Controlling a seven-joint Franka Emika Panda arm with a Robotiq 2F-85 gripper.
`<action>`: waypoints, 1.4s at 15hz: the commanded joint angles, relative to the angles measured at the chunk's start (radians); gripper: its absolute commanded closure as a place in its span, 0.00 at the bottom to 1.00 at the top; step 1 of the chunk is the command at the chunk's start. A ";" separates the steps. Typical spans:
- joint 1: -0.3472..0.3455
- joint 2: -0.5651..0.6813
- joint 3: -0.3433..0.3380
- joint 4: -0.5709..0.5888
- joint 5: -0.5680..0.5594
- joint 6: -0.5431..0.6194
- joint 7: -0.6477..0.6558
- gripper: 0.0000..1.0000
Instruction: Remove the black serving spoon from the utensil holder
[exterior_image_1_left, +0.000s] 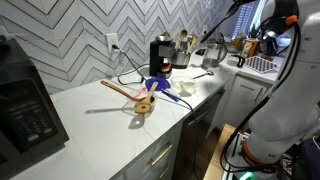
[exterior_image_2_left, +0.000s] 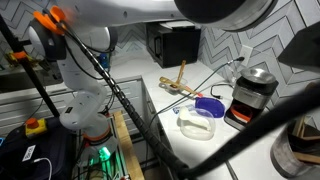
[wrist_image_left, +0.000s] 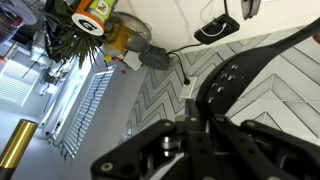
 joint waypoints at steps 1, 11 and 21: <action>0.024 -0.084 0.071 -0.042 0.061 -0.025 -0.123 0.99; 0.166 -0.356 0.172 -0.180 0.323 -0.204 -0.473 0.99; 0.329 -0.521 0.179 -0.286 0.312 -0.372 -0.496 0.94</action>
